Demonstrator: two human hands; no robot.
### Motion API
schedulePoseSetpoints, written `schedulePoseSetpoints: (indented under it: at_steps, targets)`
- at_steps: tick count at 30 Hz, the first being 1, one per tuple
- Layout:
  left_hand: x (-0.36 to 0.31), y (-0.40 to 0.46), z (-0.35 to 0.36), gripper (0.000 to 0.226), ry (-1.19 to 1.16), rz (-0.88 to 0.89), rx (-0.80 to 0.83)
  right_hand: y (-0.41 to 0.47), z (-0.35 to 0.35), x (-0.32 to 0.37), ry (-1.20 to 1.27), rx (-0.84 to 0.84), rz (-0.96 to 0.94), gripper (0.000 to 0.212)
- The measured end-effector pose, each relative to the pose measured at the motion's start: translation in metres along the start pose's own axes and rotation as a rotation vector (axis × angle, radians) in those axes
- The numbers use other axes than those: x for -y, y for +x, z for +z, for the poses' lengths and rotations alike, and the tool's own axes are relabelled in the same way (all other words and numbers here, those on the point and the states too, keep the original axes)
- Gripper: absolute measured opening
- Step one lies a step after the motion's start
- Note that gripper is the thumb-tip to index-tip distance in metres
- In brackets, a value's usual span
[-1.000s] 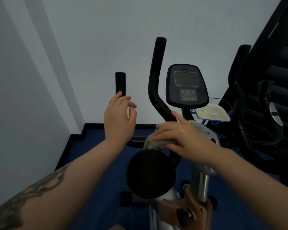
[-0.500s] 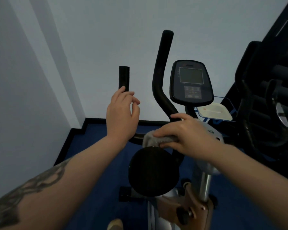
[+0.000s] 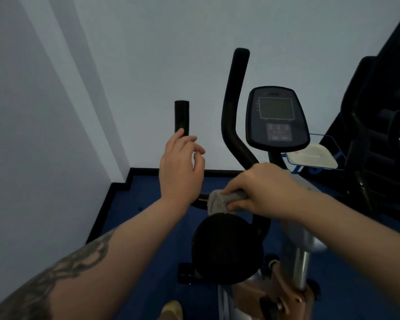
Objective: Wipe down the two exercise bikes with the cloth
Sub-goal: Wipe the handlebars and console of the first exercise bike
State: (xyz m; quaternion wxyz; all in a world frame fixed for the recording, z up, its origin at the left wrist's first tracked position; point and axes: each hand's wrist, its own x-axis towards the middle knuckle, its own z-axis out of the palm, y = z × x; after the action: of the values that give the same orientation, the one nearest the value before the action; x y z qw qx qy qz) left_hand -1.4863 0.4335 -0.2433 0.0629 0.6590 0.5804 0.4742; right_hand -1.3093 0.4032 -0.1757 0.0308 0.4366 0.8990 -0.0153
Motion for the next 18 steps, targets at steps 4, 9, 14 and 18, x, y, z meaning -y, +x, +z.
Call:
schedulePoseSetpoints:
  at_steps: [4,9,14,18]
  targets:
    - [0.001,0.002,0.0,0.018,-0.039,-0.002,-0.014,0.021,0.009,0.028,0.013,-0.108,-0.02,0.028]
    - [0.003,0.0,-0.003,0.017,-0.055,0.032,0.023,0.008,0.012,0.028,0.151,-0.085,0.121,0.031]
    - [0.009,0.004,-0.005,0.019,-0.196,0.042,0.05,0.003,0.013,0.031,0.084,-0.133,0.203,0.032]
    - [0.025,0.033,-0.021,0.023,-0.338,0.11,0.058,0.033,0.021,0.064,0.126,-0.199,0.221,0.026]
